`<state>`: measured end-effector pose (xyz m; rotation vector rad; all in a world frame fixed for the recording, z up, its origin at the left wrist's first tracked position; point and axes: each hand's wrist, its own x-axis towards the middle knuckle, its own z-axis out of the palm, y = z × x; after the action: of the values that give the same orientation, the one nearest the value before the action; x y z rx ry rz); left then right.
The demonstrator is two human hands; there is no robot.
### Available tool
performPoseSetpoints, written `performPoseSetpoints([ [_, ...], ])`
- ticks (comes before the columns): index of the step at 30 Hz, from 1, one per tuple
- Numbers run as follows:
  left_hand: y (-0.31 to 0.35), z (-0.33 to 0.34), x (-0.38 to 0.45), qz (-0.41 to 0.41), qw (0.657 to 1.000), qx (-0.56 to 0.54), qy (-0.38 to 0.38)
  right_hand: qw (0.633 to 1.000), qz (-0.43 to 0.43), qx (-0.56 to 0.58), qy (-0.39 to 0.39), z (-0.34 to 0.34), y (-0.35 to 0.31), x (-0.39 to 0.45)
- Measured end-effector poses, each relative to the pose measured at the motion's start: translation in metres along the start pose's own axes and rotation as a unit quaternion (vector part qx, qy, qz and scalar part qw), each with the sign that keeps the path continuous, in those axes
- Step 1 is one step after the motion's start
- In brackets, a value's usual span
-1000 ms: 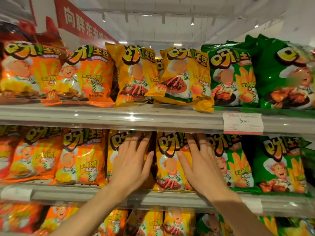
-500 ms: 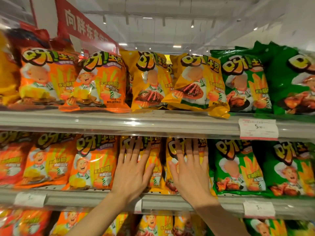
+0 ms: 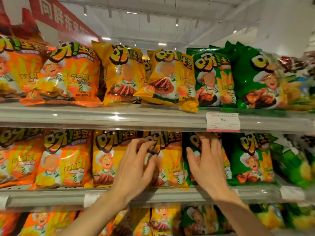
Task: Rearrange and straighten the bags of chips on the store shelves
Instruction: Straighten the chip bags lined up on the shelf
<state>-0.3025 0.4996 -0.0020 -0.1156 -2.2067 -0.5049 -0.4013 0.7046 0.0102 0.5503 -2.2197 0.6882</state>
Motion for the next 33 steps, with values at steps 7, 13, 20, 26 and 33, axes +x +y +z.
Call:
performPoseSetpoints([
  [7, 0.073, 0.062, 0.027, -0.056, 0.989, -0.127, -0.060, 0.987, 0.063, 0.043, -0.143, -0.043, 0.099, 0.035],
  [13, 0.109, 0.107, 0.050, -0.150, 0.970, -0.139, -0.131, 0.939, -0.005, 0.126, -0.320, -0.041, 0.141, 0.053],
  [20, 0.115, 0.122, 0.069, -0.252, 0.935, -0.221, -0.115, 0.907, -0.014, 0.194, -0.374, -0.041, 0.146, 0.071],
  [26, 0.116, 0.123, 0.071, -0.229, 0.933, -0.253, -0.114, 0.904, 0.000, 0.223, -0.365, -0.044, 0.143, 0.071],
  [33, 0.121, 0.119, 0.072, -0.228, 0.935, -0.244, -0.122, 0.908, 0.019, 0.226, -0.353, -0.045, 0.142, 0.069],
])
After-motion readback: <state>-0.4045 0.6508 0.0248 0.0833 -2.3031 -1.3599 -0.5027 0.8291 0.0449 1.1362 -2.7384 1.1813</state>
